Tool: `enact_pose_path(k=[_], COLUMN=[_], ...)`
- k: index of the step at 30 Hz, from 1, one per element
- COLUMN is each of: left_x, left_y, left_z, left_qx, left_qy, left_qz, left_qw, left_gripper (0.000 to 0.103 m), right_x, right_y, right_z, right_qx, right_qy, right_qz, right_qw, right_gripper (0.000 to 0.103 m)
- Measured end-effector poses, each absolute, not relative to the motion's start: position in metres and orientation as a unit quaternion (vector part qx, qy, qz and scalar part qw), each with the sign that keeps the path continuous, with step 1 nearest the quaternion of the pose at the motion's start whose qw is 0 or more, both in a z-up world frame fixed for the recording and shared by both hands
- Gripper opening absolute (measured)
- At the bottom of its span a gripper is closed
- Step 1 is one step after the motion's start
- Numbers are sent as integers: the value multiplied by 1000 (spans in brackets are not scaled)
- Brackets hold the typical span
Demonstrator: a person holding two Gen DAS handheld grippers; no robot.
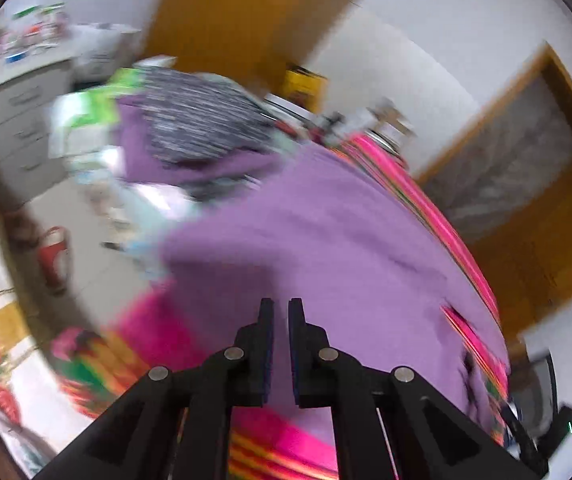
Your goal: Fold clothes
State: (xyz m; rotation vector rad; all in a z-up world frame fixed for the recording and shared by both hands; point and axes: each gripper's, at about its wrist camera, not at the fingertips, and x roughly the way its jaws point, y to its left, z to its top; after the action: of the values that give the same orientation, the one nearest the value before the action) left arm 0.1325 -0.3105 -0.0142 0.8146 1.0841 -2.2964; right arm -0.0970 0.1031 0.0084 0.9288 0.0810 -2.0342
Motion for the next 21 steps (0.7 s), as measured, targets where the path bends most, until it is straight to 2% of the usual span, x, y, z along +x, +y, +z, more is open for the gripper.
enact_pose_path(k=[4,11,21], left_x=[87,34,15], left_y=[-260,-182,-146], left_z=[-24,-36,-41], left_qx=[343,409,438], left_qy=[379,320,297], left_qz=[-847,-854,-849], left_qw=[145,40,11], left_gripper=[6,6,6], right_x=[-116,-124,-155], right_y=[120,117,112], right_z=[-8,-27,-40], right_qx=[415,461,504], right_qy=[-19,-61,-138], right_qz=[-813,-777,-728], right_qw=[408,424,443], right_gripper=[35,35,36])
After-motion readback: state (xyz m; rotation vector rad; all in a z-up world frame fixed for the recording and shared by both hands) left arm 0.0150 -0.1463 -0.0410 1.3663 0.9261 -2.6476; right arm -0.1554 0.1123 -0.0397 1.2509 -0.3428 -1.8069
